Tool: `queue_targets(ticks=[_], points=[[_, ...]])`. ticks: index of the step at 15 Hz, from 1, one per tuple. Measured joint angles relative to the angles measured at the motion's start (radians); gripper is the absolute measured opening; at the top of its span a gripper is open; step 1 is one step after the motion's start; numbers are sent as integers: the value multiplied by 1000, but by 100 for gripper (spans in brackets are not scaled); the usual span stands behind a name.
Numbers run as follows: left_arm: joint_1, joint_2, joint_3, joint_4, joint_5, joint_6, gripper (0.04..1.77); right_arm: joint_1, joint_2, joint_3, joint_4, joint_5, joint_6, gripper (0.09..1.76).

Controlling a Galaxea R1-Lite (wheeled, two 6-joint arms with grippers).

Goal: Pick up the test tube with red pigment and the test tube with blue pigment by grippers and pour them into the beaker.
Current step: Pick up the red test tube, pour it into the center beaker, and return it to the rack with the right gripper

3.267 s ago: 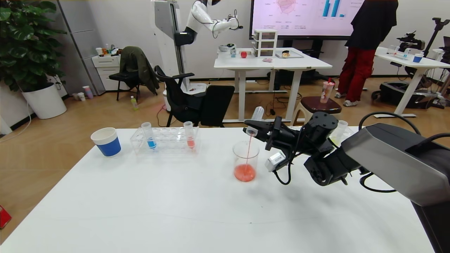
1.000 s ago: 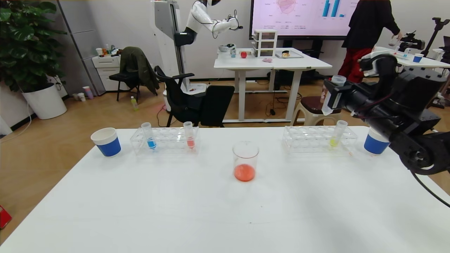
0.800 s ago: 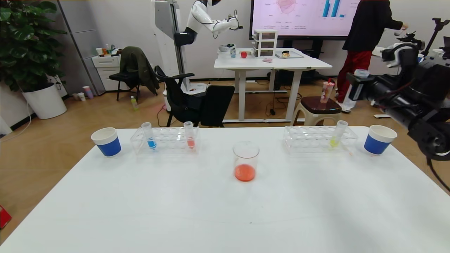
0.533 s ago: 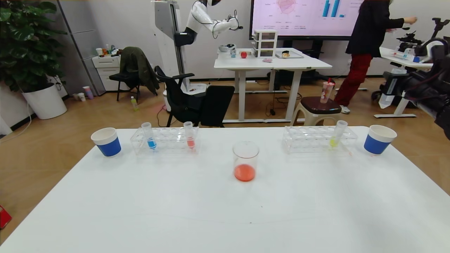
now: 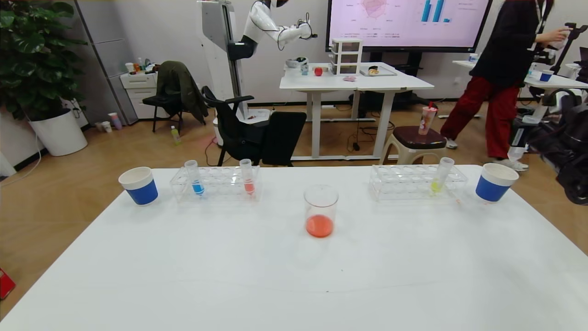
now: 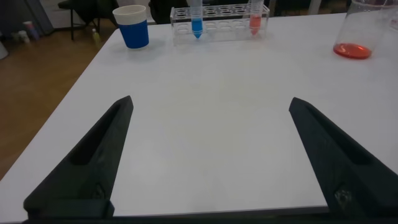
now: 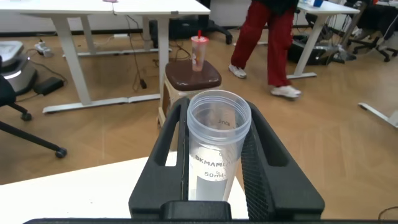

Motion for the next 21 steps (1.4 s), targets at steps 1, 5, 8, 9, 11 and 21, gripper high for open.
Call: queue_targets(ticks=[1, 5, 8, 9, 11, 21], points=[[0, 0, 0, 0, 0, 0, 175, -4, 29, 0, -13, 0, 0, 49], [0, 0, 0, 0, 0, 0, 175, -24, 124, -22, -33, 0, -1, 49], [0, 0, 0, 0, 0, 1, 175, -27, 183, -26, -98, 1, 3, 49], [0, 0, 0, 0, -1, 1, 175, -26, 200, -18, -114, 1, 5, 49], [0, 0, 0, 0, 0, 1, 175, -24, 221, 0, -117, 2, 5, 60], [0, 0, 0, 0, 0, 1, 175, 55, 146, 25, -114, 2, 16, 174]])
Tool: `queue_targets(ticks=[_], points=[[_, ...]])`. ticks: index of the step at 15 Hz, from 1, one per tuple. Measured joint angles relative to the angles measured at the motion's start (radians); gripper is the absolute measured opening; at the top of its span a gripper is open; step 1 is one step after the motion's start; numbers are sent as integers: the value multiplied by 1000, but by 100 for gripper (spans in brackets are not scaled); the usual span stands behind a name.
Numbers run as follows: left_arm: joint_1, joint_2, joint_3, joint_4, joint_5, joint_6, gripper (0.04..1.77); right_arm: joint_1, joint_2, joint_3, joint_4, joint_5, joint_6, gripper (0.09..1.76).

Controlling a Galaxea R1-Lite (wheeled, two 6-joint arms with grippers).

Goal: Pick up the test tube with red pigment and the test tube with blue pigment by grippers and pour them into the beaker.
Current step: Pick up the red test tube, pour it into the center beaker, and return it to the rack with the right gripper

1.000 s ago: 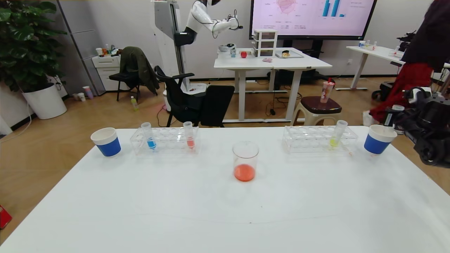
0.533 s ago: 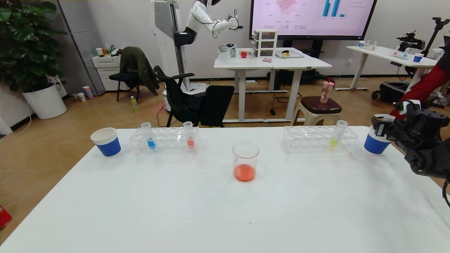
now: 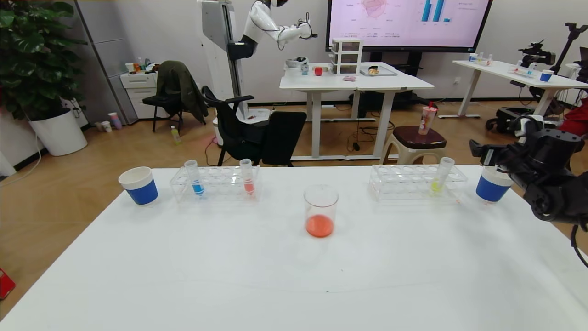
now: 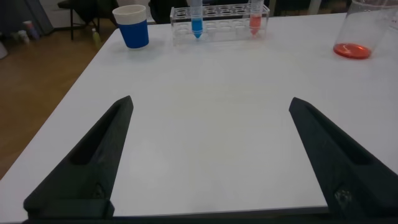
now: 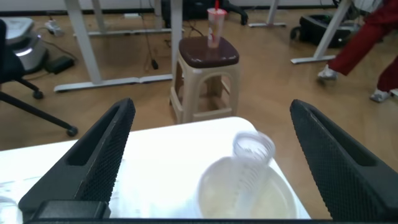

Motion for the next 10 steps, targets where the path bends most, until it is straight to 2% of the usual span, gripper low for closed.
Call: queue_targets(ticks=[3, 6, 10], points=[[0, 0, 0, 0, 0, 0, 175, 120, -109, 61, 5, -1, 6, 174], [0, 0, 0, 0, 0, 0, 175, 245, -247, 174, 6, 0, 6, 174], [0, 0, 0, 0, 0, 0, 175, 290, -460, 292, 14, -12, 3, 174]])
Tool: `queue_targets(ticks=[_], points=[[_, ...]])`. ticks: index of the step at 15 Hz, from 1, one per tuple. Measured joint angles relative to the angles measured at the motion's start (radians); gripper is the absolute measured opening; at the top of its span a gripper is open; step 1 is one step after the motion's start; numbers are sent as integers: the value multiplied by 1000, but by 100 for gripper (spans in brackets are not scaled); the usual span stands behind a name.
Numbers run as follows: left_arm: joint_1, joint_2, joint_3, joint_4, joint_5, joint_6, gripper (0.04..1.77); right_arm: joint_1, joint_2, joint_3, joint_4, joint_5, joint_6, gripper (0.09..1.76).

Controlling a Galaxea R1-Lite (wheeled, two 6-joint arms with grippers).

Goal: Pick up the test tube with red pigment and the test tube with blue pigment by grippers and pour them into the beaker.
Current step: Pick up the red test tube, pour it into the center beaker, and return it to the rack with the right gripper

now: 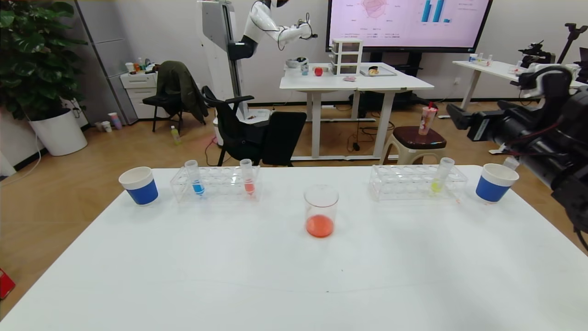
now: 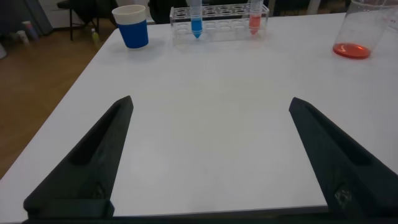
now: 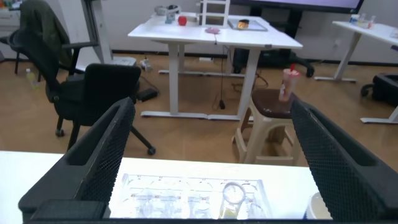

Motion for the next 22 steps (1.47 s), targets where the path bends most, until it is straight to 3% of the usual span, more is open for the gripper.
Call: queue_targets(ticks=[3, 7, 14, 16, 19, 22], points=[[0, 0, 0, 0, -1, 0, 175, -8, -225, 70, 78, -15, -2, 174], [0, 0, 0, 0, 0, 0, 175, -27, -611, 183, 276, -26, -8, 174], [0, 0, 0, 0, -1, 0, 175, -51, -1313, 351, 992, -24, -41, 174], [0, 0, 0, 0, 0, 0, 175, -49, -1472, 374, 1126, -21, -44, 174], [0, 0, 0, 0, 0, 0, 175, -44, -1663, 467, 1176, -17, -75, 174], [0, 0, 0, 0, 0, 0, 175, -43, -1753, 625, 1091, -7, -108, 174]])
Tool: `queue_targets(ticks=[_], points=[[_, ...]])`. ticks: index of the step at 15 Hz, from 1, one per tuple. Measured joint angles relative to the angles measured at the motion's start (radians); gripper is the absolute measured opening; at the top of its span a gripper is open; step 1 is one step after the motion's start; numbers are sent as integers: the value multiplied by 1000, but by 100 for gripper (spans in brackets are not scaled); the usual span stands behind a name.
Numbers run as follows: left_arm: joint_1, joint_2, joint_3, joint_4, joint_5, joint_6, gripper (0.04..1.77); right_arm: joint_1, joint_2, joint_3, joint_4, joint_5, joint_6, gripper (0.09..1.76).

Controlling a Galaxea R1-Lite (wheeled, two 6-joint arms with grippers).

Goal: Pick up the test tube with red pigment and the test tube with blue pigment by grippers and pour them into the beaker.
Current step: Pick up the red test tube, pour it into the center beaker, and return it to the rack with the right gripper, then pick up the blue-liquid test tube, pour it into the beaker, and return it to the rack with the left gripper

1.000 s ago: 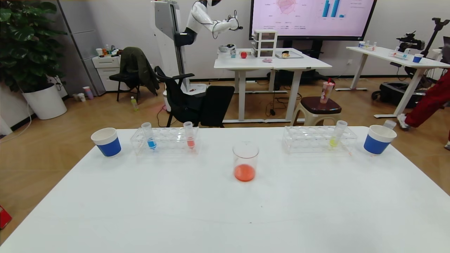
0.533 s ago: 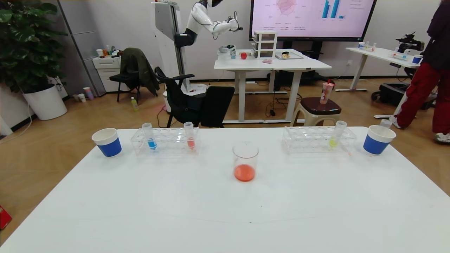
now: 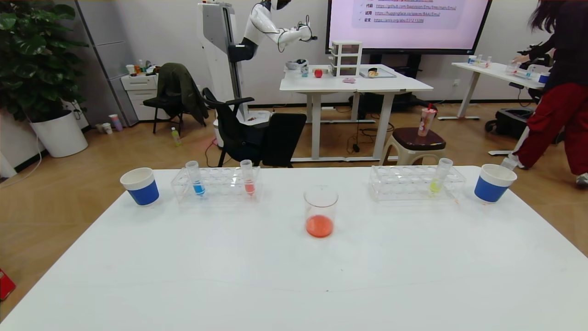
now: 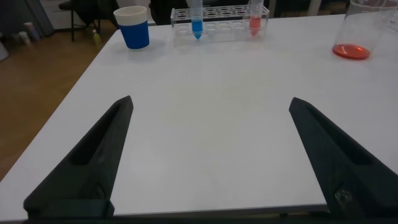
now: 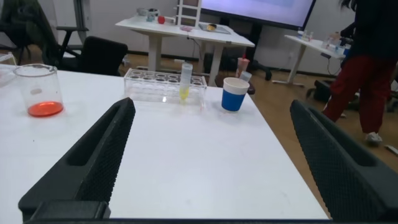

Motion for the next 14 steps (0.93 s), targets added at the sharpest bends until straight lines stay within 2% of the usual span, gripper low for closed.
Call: queue_targets(ticks=[3, 5, 9, 14], points=[[0, 0, 0, 0, 0, 0, 175, 0, -29, 195, -140, 60, -5, 174], [0, 0, 0, 0, 0, 0, 175, 0, -34, 263, -57, 90, -3, 174], [0, 0, 0, 1, -3, 12, 175, 1, -35, 280, -50, 87, 23, 174], [0, 0, 0, -4, 0, -22, 175, 0, -35, 284, -51, 71, 93, 174]])
